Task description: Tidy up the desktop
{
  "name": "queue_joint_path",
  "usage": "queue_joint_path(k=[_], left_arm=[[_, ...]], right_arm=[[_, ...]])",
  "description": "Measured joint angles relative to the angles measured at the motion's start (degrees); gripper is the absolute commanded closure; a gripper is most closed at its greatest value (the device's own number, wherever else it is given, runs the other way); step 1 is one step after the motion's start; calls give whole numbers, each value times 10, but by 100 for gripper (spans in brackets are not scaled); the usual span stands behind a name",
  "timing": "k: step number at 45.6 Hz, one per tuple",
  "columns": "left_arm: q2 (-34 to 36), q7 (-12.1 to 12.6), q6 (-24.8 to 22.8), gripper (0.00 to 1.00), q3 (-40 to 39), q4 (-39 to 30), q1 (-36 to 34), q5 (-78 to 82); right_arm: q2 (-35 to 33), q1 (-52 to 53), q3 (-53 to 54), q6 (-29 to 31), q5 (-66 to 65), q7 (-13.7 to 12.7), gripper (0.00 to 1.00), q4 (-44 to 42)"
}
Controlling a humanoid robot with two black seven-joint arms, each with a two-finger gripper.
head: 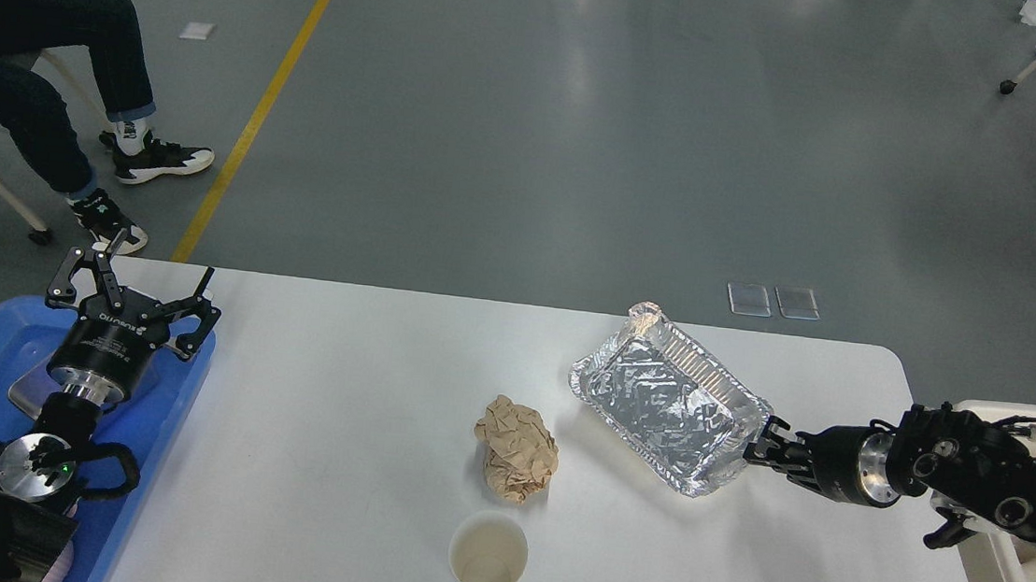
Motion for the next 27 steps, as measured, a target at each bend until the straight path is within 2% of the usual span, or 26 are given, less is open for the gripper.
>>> queue_joint_path(k=[10, 12, 15, 17, 20, 22, 27], left_arm=[[-1, 0, 0, 2, 4, 0, -2, 0], [-1, 0, 0, 2, 4, 0, -2, 0], [-1, -1, 0, 2, 4, 0, -2, 0], [-1, -1, 0, 2, 4, 0, -2, 0], [-1, -1, 0, 2, 4, 0, -2, 0], [-1, -1, 0, 2, 4, 0, -2, 0], [0, -1, 0, 2, 4, 0, -2, 0]], right_arm=[[1, 3, -10, 0, -7, 0, 100, -32], [1, 5, -11, 0, -7, 0, 78, -32], [1, 9, -11, 0, -6, 0, 54, -31], [-1, 11, -11, 0, -3, 0, 41, -29], [-9, 14, -8, 0, 2, 0, 28, -26], [-17, 17, -3, 1, 4, 0, 0, -19], [-40, 25, 4, 22, 12, 0, 0, 14]])
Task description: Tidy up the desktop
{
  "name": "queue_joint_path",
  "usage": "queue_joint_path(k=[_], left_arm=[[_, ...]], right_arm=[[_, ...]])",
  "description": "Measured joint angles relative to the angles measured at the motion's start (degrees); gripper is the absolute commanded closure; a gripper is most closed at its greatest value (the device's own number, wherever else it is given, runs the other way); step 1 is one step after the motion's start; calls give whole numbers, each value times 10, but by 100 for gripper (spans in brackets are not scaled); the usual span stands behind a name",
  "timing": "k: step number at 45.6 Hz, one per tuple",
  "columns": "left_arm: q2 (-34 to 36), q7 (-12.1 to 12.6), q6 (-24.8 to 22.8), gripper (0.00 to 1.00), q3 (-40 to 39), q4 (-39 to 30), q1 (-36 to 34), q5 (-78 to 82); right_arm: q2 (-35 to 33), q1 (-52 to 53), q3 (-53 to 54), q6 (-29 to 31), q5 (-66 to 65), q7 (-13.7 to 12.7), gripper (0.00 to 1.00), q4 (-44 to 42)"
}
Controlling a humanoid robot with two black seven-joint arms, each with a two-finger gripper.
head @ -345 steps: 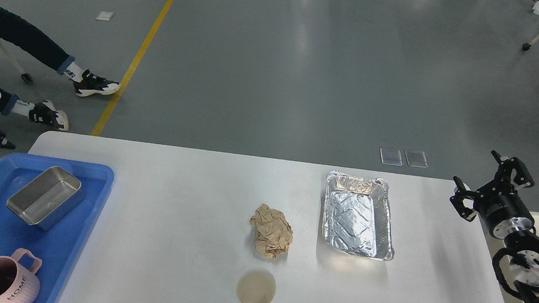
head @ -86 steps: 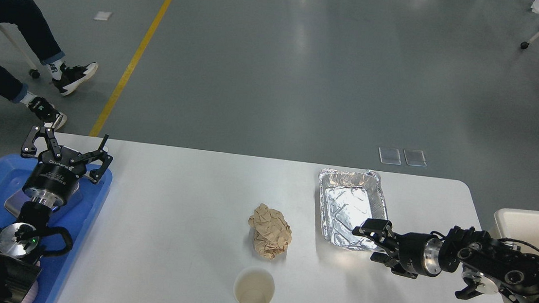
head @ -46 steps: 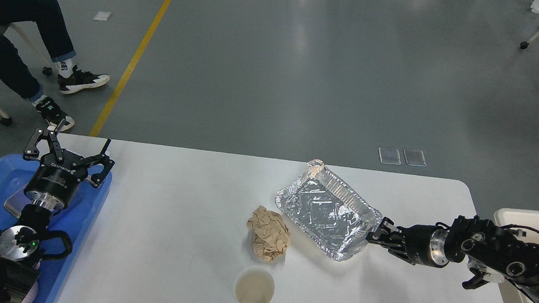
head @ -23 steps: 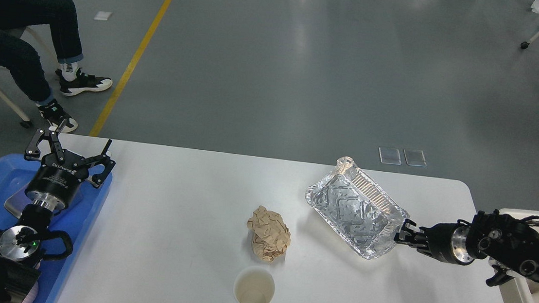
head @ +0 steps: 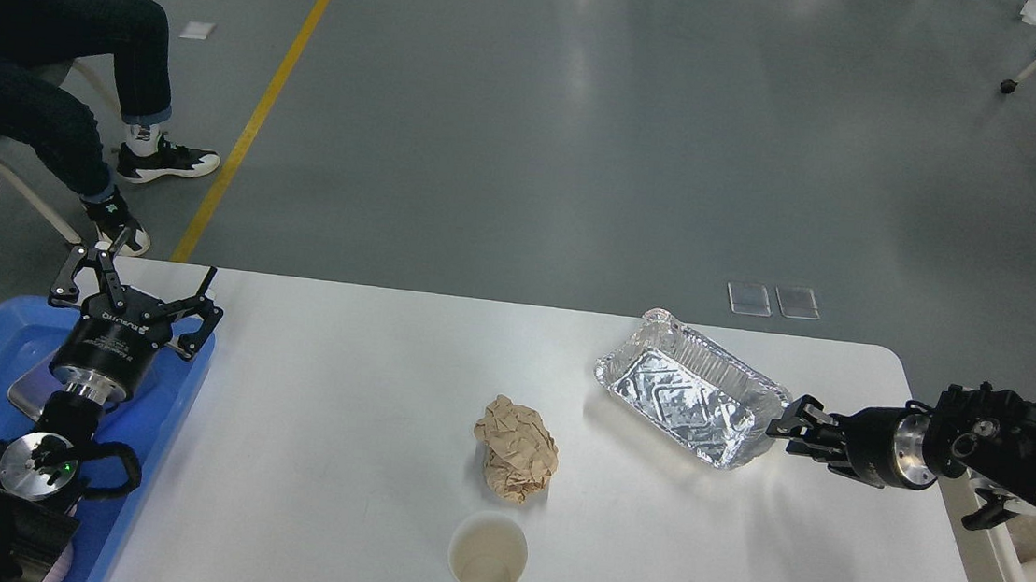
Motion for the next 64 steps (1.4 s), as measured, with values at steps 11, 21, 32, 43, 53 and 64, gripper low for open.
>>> queue_joint_path(k=[11, 21, 32, 43, 53, 64], left_arm=[[0, 0, -1, 2, 0, 0, 0, 0], [-3, 0, -1, 2, 1, 0, 0, 0], [-11, 1, -1, 2, 3, 0, 0, 0], [-9, 1, -4, 2, 3, 0, 0, 0], [-14, 1, -4, 2, 3, 0, 0, 0], [-14, 1, -4, 2, 3, 0, 0, 0]], right_arm=[[-31, 6, 2, 14, 3, 0, 0, 39], [-162, 1, 4, 8, 3, 0, 0, 166], [-375, -2, 4, 16, 2, 1, 0, 320], [-552, 2, 6, 64, 2, 1, 0, 398], [-637, 4, 7, 75, 4, 3, 0, 414], [-626, 3, 7, 73, 4, 4, 0, 414]])
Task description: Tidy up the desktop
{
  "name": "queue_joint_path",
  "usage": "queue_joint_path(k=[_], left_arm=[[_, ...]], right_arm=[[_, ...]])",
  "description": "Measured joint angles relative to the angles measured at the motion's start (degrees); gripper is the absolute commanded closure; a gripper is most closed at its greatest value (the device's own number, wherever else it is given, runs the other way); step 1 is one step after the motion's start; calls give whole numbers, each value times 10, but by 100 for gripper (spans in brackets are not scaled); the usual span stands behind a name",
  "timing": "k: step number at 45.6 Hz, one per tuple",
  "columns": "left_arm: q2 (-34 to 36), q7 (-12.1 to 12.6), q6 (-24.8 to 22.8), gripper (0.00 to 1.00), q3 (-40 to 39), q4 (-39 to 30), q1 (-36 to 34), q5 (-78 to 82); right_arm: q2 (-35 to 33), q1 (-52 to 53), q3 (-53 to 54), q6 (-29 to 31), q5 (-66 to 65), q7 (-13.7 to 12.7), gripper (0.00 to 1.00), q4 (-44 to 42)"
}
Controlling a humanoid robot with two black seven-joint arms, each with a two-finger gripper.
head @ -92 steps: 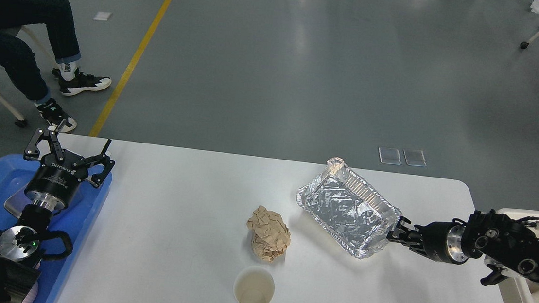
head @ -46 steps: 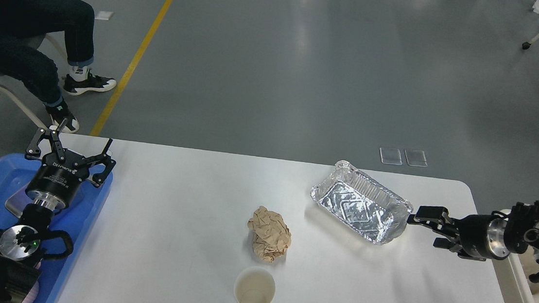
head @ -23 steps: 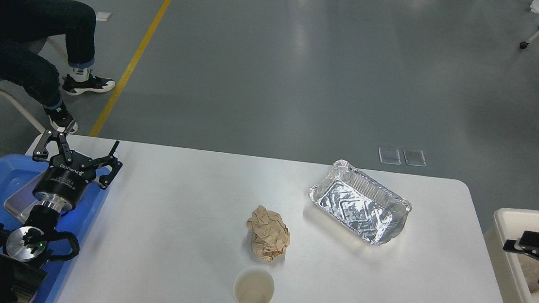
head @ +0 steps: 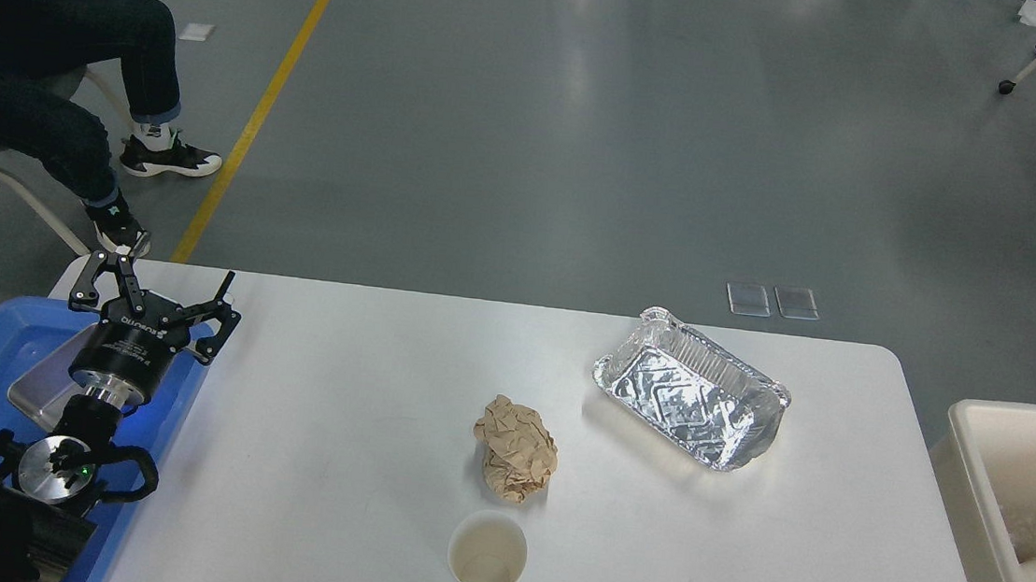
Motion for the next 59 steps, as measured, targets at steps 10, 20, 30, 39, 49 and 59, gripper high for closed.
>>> queue_joint_path(k=[10, 20, 30, 39, 49, 59], left_arm=[[9, 0, -3, 2, -1, 0, 0, 0], [11, 0, -3, 2, -2, 0, 2, 0], [12, -2, -3, 2, -2, 0, 0, -1], [13, -3, -3, 2, -2, 0, 0, -1], [19, -4, -3, 2, -2, -1, 2, -1], [20, -4, -3, 2, -2, -1, 2, -1]], right_arm=[[99, 10, 10, -17, -1, -5, 0, -20], [267, 15, 13, -41, -1, -5, 0, -90], [438, 12, 12, -41, -1, -5, 0, -244], [528, 5, 11, -35, -1, -3, 0, -344], [589, -3, 10, -35, -1, -3, 0, -390], [644, -5, 10, -36, -1, -3, 0, -444]])
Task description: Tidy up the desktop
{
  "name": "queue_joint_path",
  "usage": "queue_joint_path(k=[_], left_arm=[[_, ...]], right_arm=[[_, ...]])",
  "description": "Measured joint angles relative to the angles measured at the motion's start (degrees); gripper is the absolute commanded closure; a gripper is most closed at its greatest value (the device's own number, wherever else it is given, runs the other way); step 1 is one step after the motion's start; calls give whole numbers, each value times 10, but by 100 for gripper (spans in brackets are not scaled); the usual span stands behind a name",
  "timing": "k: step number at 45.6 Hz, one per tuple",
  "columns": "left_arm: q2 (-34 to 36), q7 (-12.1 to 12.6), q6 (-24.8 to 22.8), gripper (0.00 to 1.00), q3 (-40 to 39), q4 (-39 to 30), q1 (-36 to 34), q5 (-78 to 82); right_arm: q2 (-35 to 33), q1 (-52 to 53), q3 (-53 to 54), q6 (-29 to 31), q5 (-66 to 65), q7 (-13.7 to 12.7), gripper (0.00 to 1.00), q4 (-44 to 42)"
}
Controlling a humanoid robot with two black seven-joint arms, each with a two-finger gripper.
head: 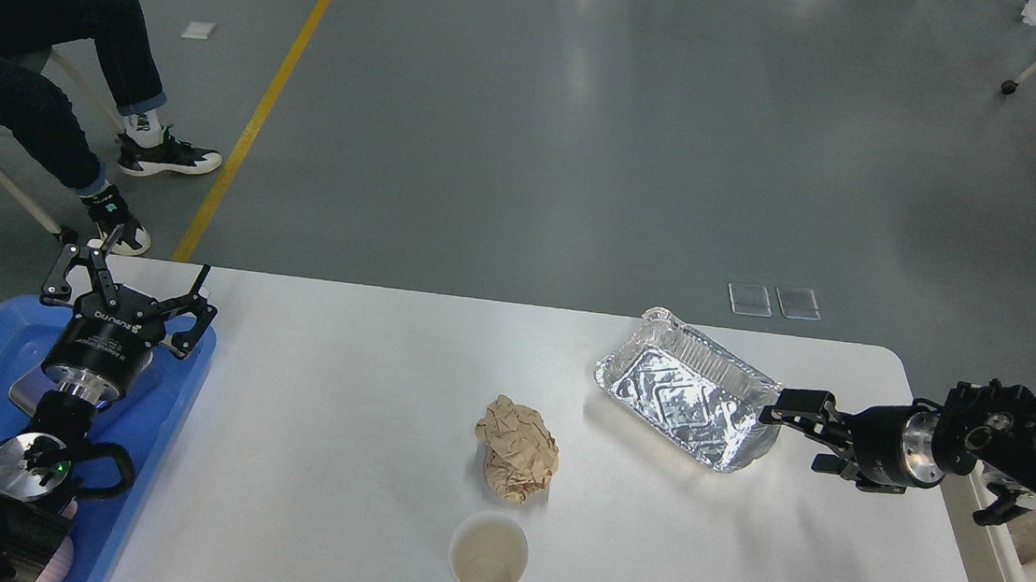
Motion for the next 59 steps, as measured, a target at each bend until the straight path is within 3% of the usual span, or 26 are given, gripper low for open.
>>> queue_joint_path(k=[32, 35, 38, 41, 44, 49, 59], left_arm=[[16, 0, 0, 2, 0, 0, 1, 0], [16, 0, 0, 2, 0, 0, 1, 0], [16, 0, 0, 2, 0, 0, 1, 0], [16, 0, 0, 2, 0, 0, 0, 0], [16, 0, 0, 2, 0, 0, 0, 0], [17, 0, 0, 2, -1, 0, 1, -1], [19, 0, 0, 2, -1, 0, 3, -1]], right_arm=[[108, 5, 0, -3, 1, 1, 1, -100], [114, 5, 0, -3, 1, 1, 14, -107], [120, 5, -1, -2, 1, 1, 52, -113], [124, 4, -5, 1, 1, 1, 61, -116], [126, 4, -11, 5, 0, 0, 86, -117], [126, 4, -25, 20, -1, -1, 100, -118], [131, 5, -31, 36, -1, -1, 100, -132]])
